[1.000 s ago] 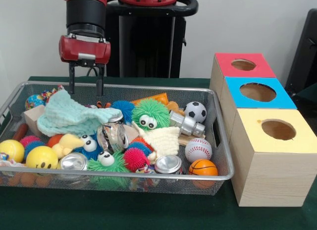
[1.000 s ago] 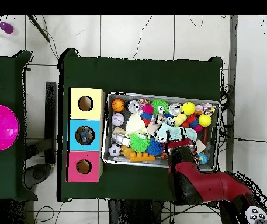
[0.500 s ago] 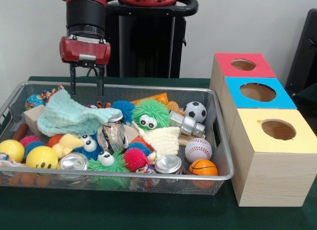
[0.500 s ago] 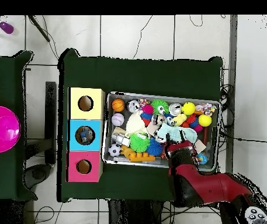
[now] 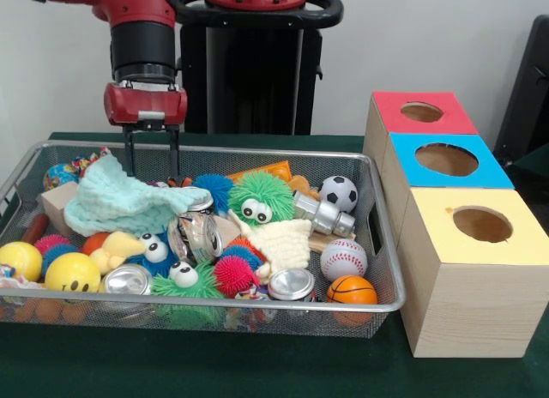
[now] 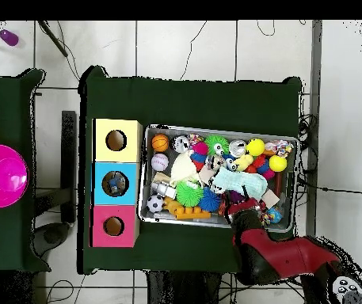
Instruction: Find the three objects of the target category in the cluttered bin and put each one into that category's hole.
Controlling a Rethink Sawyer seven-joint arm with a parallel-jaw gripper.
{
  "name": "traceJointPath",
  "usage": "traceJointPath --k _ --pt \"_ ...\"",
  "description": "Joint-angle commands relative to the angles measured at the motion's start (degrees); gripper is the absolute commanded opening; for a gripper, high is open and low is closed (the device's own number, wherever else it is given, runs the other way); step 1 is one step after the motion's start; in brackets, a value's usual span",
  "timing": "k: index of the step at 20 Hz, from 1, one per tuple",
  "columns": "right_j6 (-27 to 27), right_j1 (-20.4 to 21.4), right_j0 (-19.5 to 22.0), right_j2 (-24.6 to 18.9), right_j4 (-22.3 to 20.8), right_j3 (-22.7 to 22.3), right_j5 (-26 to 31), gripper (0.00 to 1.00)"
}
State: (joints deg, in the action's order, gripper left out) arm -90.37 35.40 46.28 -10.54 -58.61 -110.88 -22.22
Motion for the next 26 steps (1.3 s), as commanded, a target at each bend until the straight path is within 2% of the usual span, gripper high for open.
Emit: traceJointPath --k 1,3,5,10,19,26 --pt "-4.8 -5.0 5.3 -12.9 0.9 6.6 19.1 1.00" --pt "-1.4 -5.9 5.6 -13.3 7.1 7.6 27.5 1.00" --pt "0.3 -6.8 5.4 -13.8 9.4 9.2 31.2 1.00" --pt "3.4 -10.4 5.3 -15.0 11.0 13.9 36.8 1.00" --pt "6.8 -17.5 2.6 -17.1 11.6 25.8 44.7 1.00" --pt "9.2 -16.0 -0.1 -17.9 16.0 30.1 55.8 1.00"
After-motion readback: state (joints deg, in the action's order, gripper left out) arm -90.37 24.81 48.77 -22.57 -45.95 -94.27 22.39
